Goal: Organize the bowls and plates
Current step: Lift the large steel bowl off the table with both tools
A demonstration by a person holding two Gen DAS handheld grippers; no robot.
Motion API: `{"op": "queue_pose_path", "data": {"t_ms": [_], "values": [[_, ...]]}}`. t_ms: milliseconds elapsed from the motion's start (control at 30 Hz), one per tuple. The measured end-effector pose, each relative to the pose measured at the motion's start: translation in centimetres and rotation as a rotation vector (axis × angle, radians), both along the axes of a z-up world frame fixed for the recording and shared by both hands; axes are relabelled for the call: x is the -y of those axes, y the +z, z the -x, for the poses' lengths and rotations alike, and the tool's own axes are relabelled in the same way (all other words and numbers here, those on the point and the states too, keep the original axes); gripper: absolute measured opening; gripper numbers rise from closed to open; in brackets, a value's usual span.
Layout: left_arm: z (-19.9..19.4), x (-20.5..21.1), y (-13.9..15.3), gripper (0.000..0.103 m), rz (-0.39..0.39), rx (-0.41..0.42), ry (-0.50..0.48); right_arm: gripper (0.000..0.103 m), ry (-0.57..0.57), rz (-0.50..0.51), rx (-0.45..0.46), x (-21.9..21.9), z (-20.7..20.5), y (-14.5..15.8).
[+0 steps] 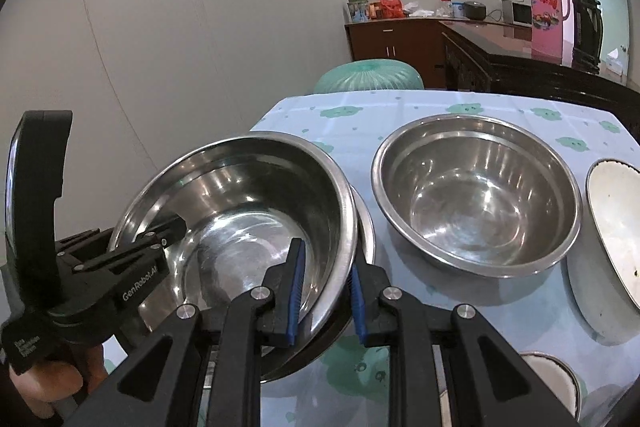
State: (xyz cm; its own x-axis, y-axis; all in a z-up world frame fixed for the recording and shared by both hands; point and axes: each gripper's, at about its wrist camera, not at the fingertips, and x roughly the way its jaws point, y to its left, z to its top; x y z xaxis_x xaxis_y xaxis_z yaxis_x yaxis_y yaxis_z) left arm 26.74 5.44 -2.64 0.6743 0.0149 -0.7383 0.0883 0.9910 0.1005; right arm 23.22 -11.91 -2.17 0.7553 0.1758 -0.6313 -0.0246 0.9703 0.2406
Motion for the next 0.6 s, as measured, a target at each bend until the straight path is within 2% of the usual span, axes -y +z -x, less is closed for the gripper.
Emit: {"op": "queue_pose_path", "data": {"t_ms": [133, 367, 600], "values": [[0.4, 0.4, -0.2, 0.016, -0.032, -0.015, -0.001, 0.023, -0.008, -0.015, -0.033, 0.1, -0.1, 0.2], [2.1, 0.3, -0.1, 0.016, -0.041, -0.054, -0.004, 0.024, 0.008, -0.021, -0.099, -0.1, 1.3, 0.5], [3.8, 0.5, -0.2, 0.018, -0.064, -0.050, -0.005, 0.024, 0.020, -0.009, -0.116, -0.4, 3.1, 0.8]]}}
